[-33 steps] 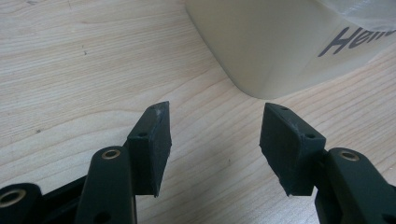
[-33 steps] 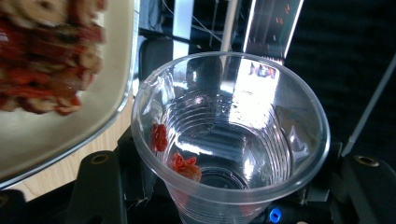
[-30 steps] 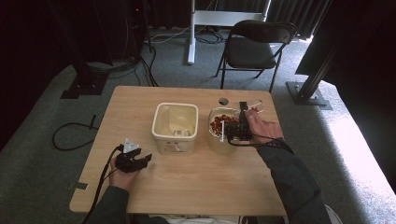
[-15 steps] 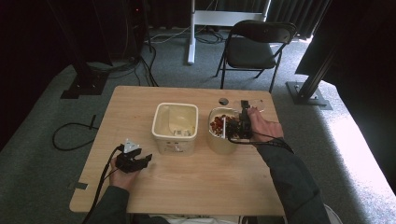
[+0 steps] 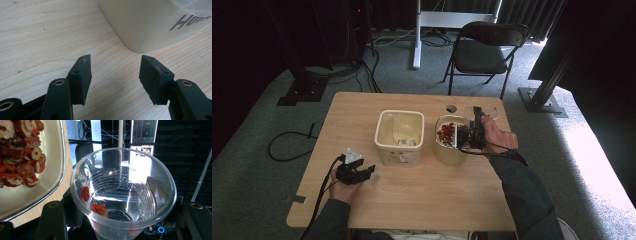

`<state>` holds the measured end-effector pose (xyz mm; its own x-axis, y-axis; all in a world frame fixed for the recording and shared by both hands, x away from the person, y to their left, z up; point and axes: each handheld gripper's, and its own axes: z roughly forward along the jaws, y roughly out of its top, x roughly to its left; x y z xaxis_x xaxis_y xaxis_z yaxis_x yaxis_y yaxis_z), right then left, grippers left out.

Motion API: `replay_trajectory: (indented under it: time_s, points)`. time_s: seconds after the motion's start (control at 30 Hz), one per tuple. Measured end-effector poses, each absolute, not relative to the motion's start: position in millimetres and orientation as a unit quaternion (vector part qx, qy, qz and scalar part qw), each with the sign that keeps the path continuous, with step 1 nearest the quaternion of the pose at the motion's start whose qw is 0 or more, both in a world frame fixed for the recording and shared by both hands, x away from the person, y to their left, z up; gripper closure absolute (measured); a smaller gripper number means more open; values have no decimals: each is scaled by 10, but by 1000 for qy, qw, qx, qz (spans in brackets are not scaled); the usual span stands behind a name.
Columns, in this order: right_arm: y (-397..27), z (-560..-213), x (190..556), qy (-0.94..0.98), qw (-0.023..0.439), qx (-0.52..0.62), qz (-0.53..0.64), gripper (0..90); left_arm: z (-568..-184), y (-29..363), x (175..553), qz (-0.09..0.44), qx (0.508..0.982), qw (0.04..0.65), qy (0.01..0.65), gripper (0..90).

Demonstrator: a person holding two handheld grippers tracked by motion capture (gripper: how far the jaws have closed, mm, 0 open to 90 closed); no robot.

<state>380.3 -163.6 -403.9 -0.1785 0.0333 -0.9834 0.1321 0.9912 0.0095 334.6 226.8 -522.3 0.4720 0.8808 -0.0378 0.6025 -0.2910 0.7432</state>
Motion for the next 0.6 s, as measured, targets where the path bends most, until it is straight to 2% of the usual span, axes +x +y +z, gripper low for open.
replay_trajectory:
  time_s: [0.37,0.6]
  points:
    - [-1708,-3928,3756,774,623,104,41,357,-5228,2256,3352,192,783,354,474,441]
    - [-1731,-3822,3750,789,586,145,117,357,-5222,2267,3349,194,780,356,476,441]
